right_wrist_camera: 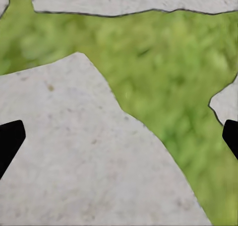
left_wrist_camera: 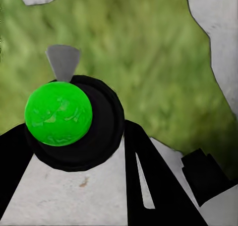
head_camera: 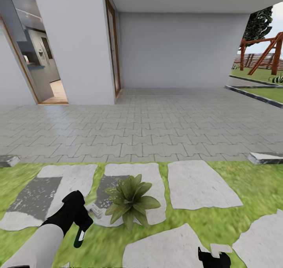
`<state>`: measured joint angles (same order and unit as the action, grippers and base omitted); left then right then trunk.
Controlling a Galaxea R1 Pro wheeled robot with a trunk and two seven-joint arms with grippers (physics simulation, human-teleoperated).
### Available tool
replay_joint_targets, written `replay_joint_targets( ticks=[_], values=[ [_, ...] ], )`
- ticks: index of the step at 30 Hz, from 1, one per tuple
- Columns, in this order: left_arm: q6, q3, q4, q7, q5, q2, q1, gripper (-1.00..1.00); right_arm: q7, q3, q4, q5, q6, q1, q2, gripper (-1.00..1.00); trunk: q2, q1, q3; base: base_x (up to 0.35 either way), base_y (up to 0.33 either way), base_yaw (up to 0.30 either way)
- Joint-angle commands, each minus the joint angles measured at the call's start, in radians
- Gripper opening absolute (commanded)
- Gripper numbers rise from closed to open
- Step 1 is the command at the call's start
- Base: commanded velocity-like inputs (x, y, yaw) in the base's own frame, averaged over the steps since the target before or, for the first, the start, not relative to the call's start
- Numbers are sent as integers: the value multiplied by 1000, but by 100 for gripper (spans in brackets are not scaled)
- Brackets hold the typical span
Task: Pick up the pesticide atomizer in the garden and spray insectifuge to fully cover both potted plants in the garden.
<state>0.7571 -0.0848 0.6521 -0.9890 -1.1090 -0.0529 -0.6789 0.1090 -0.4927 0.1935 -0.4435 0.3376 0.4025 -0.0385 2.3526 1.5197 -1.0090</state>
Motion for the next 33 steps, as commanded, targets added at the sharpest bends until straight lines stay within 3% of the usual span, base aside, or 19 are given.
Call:
replay_joint_targets(
  ticks=[1,13,25,33],
  values=[
    [4,-4,2,-9,-7,0,-1,-100,4,-6,-2,-11,4,1,0,100,0,0,-1,-7,-14,253],
    [4,-5,4,-27,-11,-11,-11,-100,4,-6,-2,-11,4,1,0,100,0,0,-1,-1,-1,262],
    [-5,0,-6,-29,-8,-5,1,-100,4,-6,-2,-11,4,1,0,100,0,0,-1,4,-2,19],
    [-5,-2,-2,-40,-7,-4,-8,-100,4,-6,-2,-11,4,1,0,100,0,0,-1,188,-131,0]
  ],
)
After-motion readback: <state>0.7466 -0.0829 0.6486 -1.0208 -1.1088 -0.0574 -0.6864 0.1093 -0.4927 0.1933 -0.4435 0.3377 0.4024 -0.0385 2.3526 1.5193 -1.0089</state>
